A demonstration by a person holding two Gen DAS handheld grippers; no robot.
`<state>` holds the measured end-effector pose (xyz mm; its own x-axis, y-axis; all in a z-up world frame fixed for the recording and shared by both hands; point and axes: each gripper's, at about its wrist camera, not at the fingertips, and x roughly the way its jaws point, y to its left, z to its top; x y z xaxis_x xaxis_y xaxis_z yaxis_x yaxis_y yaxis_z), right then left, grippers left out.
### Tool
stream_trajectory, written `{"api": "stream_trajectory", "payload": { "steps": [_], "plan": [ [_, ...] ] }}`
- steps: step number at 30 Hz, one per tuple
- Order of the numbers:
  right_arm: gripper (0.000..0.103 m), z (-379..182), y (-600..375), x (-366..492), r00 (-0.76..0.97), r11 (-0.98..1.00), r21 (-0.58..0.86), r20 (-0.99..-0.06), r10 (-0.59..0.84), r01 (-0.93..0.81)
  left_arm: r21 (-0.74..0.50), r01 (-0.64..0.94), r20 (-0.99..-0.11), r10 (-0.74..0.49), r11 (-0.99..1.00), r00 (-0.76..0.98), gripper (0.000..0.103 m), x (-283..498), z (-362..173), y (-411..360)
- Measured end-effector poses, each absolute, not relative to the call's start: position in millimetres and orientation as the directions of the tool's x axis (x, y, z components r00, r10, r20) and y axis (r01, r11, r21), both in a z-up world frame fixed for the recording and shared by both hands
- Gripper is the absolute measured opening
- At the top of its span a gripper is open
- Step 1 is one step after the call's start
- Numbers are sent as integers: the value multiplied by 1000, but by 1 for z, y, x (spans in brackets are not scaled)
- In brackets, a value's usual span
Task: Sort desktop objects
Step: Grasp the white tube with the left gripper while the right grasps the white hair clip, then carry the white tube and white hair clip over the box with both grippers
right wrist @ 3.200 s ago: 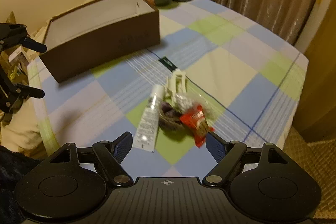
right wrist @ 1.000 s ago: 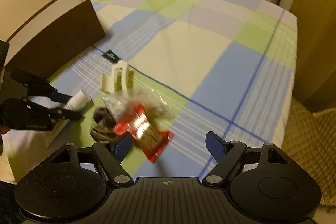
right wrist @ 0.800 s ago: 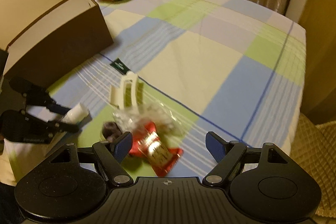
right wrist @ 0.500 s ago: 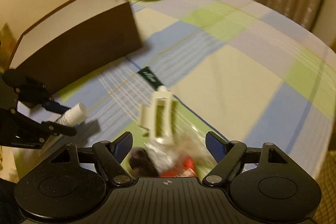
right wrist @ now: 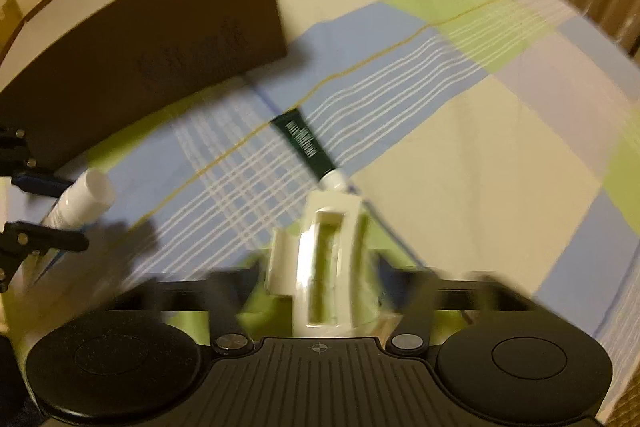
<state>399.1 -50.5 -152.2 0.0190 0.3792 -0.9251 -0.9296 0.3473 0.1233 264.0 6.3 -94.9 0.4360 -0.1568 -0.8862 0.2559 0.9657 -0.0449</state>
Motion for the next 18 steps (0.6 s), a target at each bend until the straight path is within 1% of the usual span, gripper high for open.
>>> {"api": "stream_trajectory", "payload": {
  "steps": [3,10,18],
  "plan": [
    [41,-153,-47,392,45,341,85,-934,355,-936,-41,257,-885,-154,966,440,25,261,-91,7],
    [40,-135,-48,371,-19,290,151,-911,413,-945,-42,259,-876,-161,965,455,25,252,-79,11],
    [40,-100,-48,342,-38,213,151,-887,459,-965,-36,286,-856,-177,957,485,25,239,-51,16]
  ]
}}
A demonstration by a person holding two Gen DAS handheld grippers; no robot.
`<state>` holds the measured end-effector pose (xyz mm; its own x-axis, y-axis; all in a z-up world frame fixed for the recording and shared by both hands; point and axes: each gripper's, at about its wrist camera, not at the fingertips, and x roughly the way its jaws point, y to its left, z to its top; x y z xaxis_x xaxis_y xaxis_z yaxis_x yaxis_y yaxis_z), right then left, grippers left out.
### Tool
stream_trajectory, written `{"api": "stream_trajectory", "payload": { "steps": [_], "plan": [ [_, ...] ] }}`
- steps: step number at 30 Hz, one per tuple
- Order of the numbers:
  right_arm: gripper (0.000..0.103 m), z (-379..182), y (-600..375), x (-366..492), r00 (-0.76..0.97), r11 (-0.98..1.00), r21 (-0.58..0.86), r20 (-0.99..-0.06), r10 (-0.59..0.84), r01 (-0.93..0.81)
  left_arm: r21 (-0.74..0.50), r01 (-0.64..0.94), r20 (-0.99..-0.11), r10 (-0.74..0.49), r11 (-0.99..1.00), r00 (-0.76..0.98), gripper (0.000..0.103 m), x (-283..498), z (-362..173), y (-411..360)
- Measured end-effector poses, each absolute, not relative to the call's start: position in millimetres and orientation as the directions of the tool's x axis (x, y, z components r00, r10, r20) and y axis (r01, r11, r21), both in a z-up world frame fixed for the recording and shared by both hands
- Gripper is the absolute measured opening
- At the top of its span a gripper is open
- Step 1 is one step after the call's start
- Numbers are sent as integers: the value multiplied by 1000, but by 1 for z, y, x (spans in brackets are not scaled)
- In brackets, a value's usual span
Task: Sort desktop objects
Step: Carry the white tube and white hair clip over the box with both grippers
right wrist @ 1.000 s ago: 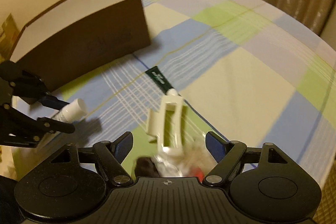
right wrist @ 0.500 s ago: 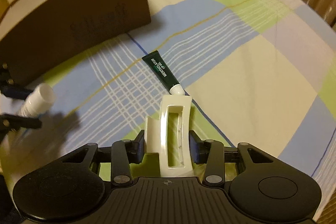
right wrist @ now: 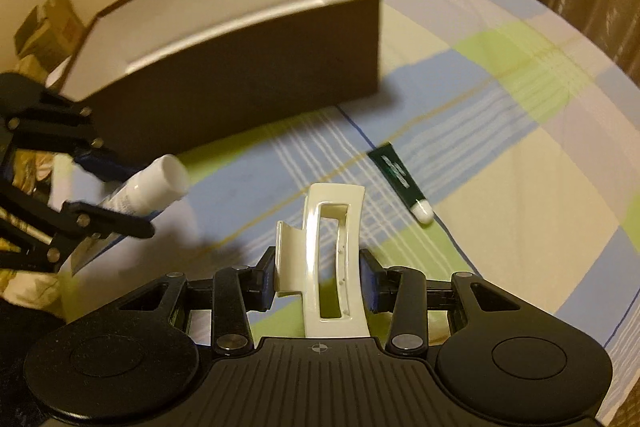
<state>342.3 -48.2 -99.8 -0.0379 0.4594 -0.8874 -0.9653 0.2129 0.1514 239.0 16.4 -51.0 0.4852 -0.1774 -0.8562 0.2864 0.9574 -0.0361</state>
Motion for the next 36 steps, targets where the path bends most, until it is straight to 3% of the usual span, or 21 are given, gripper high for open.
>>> {"api": "stream_trajectory", "payload": {
  "steps": [16,36],
  "plan": [
    [40,-45,-40,298,-41,75,89,-870,491,-993,67,334,-810,-145,940,569,25,214,17,51],
    [40,21,74,282,-55,-21,52,-806,589,-998,215,280,-758,-21,936,652,25,246,65,157]
  ]
}}
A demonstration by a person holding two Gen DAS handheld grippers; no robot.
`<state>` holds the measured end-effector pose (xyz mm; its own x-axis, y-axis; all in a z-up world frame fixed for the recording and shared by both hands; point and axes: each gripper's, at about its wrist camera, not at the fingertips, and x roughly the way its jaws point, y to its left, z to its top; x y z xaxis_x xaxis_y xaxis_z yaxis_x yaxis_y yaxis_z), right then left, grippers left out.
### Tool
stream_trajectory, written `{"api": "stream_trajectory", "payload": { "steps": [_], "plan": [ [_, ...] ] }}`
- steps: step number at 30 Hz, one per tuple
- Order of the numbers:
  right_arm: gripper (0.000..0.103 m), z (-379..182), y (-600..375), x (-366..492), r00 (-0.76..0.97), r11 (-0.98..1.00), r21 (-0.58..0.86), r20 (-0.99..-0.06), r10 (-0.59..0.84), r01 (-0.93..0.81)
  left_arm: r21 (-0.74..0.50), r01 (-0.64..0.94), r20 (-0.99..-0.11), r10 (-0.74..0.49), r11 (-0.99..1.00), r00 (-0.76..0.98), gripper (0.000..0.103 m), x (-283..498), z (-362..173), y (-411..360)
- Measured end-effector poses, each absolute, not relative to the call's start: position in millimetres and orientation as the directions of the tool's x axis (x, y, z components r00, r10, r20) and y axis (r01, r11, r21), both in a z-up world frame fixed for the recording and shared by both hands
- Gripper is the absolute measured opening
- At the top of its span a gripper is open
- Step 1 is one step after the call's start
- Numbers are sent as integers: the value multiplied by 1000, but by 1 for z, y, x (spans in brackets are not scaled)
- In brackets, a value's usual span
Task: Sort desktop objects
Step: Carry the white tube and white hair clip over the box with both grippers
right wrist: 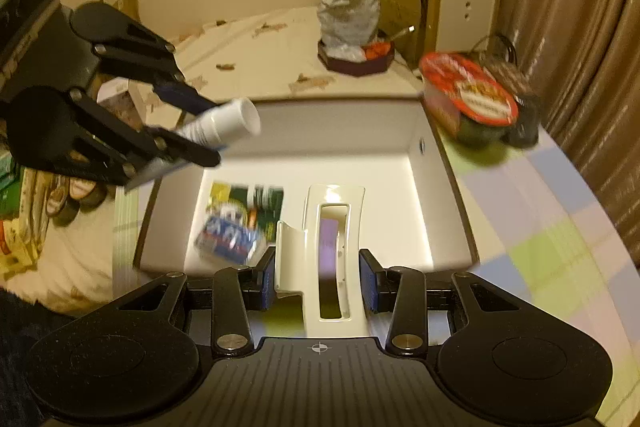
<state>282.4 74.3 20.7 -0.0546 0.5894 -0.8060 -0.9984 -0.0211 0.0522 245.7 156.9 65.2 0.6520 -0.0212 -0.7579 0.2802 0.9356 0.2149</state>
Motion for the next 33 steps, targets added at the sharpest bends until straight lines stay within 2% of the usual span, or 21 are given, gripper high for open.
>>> {"api": "stream_trajectory", "payload": {
  "steps": [10,33],
  "plan": [
    [40,17,139,292,-45,-4,53,-810,585,-999,229,303,-765,-21,925,644,25,282,57,195],
    [40,-82,187,343,-50,109,105,-906,420,-989,168,401,-855,-69,901,513,25,357,-37,243]
  ]
}}
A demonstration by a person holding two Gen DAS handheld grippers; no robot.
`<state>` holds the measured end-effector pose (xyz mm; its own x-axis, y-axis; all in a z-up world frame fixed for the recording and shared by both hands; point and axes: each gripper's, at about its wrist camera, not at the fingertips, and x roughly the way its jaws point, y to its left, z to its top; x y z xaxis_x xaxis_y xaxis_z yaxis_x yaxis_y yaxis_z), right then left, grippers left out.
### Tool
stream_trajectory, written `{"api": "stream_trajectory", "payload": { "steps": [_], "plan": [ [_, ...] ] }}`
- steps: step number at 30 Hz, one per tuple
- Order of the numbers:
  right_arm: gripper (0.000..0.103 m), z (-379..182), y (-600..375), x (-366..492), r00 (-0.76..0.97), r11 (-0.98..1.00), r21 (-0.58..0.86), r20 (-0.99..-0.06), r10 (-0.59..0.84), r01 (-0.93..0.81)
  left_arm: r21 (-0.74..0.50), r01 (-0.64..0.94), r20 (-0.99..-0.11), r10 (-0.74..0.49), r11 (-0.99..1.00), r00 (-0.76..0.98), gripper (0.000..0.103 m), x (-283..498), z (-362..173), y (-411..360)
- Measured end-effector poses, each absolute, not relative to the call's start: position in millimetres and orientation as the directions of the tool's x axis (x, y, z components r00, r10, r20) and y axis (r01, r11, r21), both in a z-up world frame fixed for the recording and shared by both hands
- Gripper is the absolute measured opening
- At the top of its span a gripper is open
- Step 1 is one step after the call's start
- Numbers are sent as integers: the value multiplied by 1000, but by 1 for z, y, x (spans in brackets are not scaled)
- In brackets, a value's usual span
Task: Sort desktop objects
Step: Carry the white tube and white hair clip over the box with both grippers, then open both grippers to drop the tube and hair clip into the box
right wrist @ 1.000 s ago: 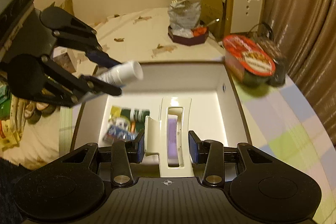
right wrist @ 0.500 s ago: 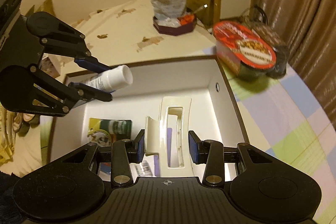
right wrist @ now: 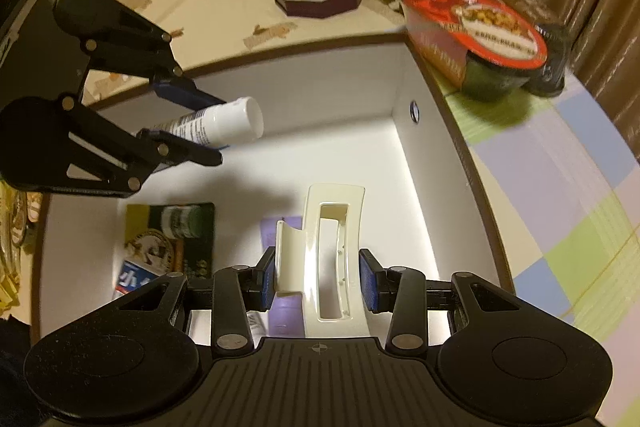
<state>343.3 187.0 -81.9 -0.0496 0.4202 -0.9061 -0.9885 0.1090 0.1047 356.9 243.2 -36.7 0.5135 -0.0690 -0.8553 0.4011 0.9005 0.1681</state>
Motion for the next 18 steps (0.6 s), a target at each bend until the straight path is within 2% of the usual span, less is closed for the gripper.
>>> {"api": "stream_trajectory", "payload": {
  "steps": [18],
  "plan": [
    [40,-125,196,364,-59,154,117,-939,339,-981,133,460,-889,-100,878,448,25,392,-87,240]
  ]
}}
